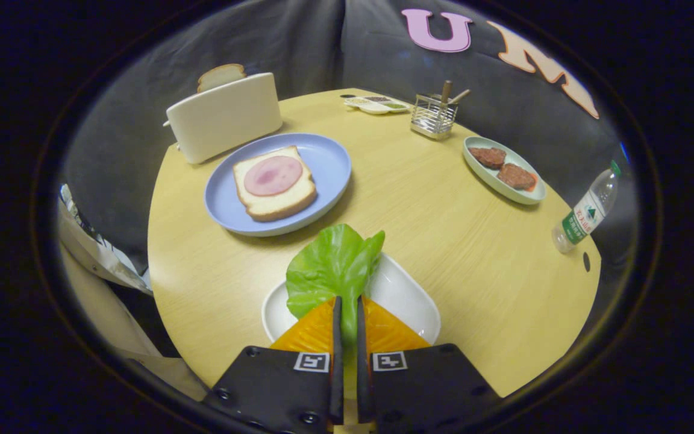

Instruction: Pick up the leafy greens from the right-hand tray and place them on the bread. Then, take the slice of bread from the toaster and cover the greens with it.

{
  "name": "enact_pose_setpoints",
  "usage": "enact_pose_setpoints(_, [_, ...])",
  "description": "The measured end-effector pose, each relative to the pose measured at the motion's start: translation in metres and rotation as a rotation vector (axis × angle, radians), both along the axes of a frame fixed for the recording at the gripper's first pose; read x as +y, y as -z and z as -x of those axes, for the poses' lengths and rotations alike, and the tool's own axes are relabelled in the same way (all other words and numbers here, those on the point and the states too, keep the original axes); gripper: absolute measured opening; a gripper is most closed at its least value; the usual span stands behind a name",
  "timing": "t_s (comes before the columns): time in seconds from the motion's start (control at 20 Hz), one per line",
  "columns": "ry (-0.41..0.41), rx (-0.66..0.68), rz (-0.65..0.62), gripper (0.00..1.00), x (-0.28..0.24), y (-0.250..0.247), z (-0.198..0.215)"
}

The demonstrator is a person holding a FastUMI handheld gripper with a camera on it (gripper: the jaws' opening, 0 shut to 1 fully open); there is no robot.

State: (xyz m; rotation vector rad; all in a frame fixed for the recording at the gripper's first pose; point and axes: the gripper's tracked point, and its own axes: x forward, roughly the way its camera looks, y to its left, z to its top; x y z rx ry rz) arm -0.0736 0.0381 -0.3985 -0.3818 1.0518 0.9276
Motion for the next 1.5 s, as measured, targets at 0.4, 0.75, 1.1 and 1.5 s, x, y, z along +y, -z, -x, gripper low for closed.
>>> enact_pose_setpoints(0.4, [0.036, -0.073, -0.010, 0.12, 0.022, -0.042, -0.006])
enact_pose_setpoints(0.75, [0.027, -0.107, -0.017, 0.12, 0.062, -0.064, -0.001])
enact_pose_setpoints(1.1, [0.020, -0.110, -0.044, 0.12, 0.109, -0.073, 0.000])
enact_pose_setpoints(1.5, [-0.017, -0.079, -0.075, 0.12, 0.163, -0.068, 0.006])
